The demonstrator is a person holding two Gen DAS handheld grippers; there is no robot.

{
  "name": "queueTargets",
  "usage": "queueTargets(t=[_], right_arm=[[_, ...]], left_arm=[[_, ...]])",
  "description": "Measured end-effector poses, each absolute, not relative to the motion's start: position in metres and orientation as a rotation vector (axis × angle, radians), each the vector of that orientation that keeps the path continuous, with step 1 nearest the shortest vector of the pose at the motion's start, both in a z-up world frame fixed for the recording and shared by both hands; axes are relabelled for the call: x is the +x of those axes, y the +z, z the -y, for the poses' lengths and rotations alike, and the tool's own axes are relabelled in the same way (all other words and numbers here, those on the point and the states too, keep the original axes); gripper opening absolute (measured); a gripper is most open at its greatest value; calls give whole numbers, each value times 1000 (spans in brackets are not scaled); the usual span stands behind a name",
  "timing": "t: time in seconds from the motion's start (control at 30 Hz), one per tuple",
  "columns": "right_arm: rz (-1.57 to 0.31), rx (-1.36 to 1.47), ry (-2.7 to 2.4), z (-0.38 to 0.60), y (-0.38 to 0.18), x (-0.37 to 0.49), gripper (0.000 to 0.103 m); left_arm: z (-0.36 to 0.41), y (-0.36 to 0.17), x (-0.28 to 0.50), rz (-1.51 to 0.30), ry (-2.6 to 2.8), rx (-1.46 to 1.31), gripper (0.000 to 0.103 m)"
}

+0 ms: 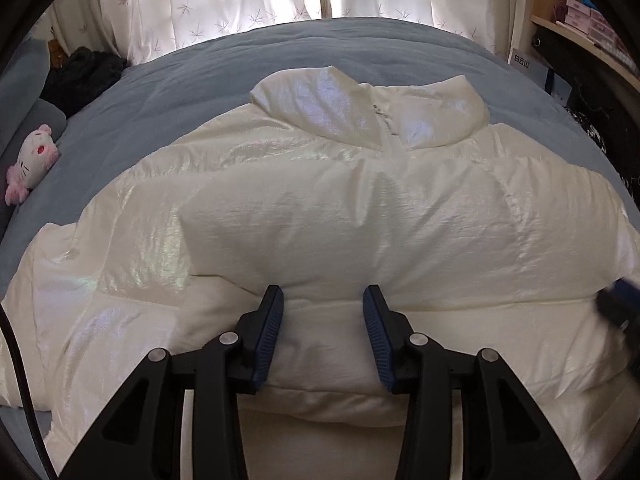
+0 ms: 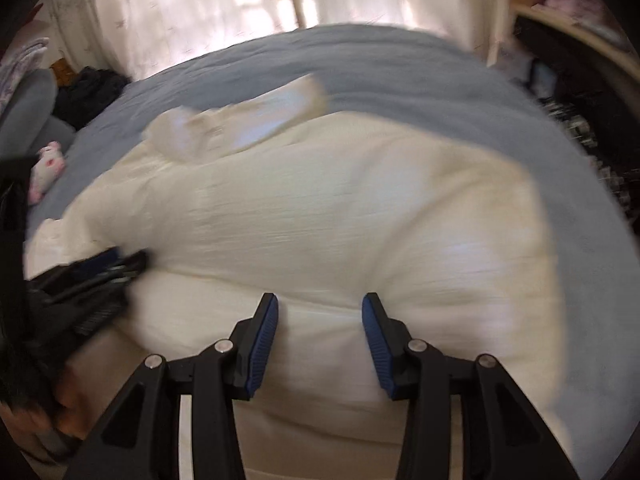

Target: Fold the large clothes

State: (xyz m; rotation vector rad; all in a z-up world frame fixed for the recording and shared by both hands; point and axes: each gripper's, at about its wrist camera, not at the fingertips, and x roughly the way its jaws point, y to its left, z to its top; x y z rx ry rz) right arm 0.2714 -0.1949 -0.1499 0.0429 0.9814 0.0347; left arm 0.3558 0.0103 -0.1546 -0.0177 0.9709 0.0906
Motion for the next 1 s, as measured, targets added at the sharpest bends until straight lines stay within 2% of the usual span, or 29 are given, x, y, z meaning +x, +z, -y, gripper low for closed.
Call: queueTargets(t=[0.13,0.2,0.23,0.3,0.6,1.0], right_arm=[[-998,111,-121,259,-160,262,43],[-1012,237,-166,291,-164,256,54],[-1012,275,-168,299,-165,252,63],[-1013,335,-158,307,-168,248,64],[-977,257,-127,273,-139,226,64],[-893,289,33,212,-79,169,64]], left_arm=[[-28,-157,352,-983,80,-67,41],[-30,-157,348,-985,85,-68,41],[-29,-156,346,-987,90,-66,41],[-29,-155,342,-991,99,-67,41],[-34,-136,317,-982,106,-100,41],[-44,-79,228,-976,56,-157,41]])
